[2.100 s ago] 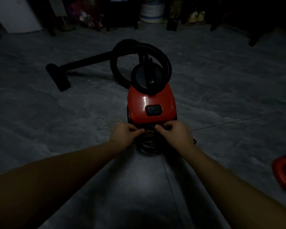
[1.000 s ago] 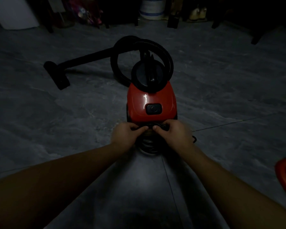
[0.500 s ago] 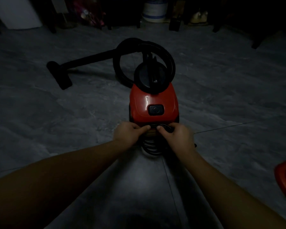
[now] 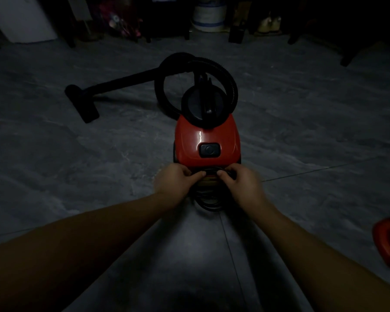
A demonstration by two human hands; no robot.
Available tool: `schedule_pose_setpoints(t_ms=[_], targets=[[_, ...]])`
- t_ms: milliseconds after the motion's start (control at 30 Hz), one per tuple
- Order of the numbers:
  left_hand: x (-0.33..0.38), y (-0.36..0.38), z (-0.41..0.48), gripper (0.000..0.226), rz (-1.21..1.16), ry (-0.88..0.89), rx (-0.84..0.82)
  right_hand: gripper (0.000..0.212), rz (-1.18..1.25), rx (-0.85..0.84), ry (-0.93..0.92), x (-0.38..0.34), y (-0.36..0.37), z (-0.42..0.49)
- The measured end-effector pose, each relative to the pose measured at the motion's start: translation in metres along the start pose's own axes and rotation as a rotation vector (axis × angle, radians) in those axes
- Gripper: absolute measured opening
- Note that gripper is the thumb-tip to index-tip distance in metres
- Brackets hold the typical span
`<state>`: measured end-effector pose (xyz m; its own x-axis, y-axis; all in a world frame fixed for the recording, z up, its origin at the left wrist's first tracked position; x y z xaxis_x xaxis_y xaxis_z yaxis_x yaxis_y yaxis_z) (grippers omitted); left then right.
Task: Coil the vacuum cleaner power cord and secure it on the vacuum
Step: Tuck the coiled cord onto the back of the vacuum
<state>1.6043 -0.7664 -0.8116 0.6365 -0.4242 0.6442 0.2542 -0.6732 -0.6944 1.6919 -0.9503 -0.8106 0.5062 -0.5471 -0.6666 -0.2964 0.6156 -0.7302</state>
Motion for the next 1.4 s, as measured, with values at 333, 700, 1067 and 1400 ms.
schedule_pose_setpoints(t_ms=[333, 700, 1067, 1400], targets=[[0.006, 0.003, -0.002, 0.044, 0.067, 0.103, -0.006, 0.017, 0.045, 0.109, 0.073, 0.008, -0.003, -0.001], [0.006, 0.004, -0.013, 0.024, 0.021, 0.093, 0.034, 0.023, 0.122, 0.089, 0.106, 0.018, 0.001, -0.003], [0.010, 0.002, -0.002, 0.029, 0.060, 0.174, -0.014, 0.029, 0.094, 0.082, 0.165, 0.022, -0.005, 0.002], [0.002, 0.000, 0.001, 0.026, -0.037, 0.156, -0.014, 0.027, 0.067, 0.026, 0.104, 0.008, -0.010, 0.007]])
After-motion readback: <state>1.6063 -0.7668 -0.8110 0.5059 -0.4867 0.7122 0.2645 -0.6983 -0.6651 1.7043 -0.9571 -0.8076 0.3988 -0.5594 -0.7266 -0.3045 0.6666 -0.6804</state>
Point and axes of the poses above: each hand's wrist, its own z-axis towards the middle knuckle, its own y-axis out of the palm, x = y × z, the point moved 3 cm from there along z, towards the middle knuckle, and after that the axes turned 14 degrees about -y, right-handed, at the moved point
